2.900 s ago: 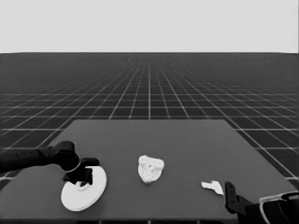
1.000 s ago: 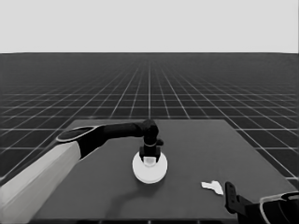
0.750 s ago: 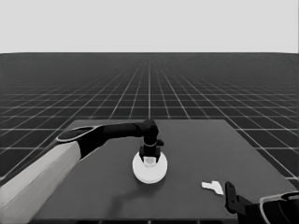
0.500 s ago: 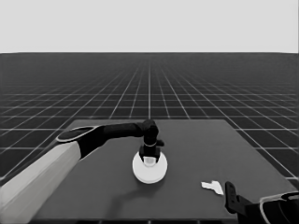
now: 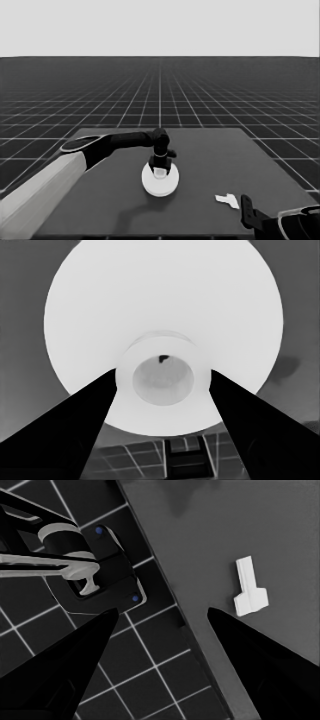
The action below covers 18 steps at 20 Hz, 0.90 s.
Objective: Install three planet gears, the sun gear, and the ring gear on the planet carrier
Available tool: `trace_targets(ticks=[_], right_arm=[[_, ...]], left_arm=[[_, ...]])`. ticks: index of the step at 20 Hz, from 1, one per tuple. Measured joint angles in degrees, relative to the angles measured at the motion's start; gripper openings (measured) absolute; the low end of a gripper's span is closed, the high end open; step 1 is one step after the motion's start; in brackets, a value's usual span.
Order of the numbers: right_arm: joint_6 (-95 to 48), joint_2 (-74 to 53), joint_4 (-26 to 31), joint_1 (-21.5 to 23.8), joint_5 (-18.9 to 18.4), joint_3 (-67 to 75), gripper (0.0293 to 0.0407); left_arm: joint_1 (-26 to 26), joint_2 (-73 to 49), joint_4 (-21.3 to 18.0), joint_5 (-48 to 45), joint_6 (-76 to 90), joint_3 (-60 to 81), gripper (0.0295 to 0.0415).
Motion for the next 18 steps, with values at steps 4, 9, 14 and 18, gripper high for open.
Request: trace_targets(ticks=[4, 9, 14, 18], right_arm=[[0.0, 0.0, 0.0, 0.0, 0.0, 0.0, 0.0385], [0.0, 0.0, 0.0, 0.0, 0.0, 0.0, 0.0385], [0.0, 0.0, 0.0, 0.0, 0.0, 0.0, 0.0385], [0.0, 0.0, 0.0, 0.0, 0.0, 0.0, 0.0385]], left_arm=[[0.0, 0.0, 0.0, 0.0, 2.0, 0.0, 0.0348], [0.5, 0.0, 0.0, -0.1, 4.5, -0.1, 0.0348], [0.8, -0.1, 0.0, -0.1, 7.0, -0.1, 0.0348], [0.8, -0.1, 0.0, -0.1, 9.0, -0.1, 0.0348]])
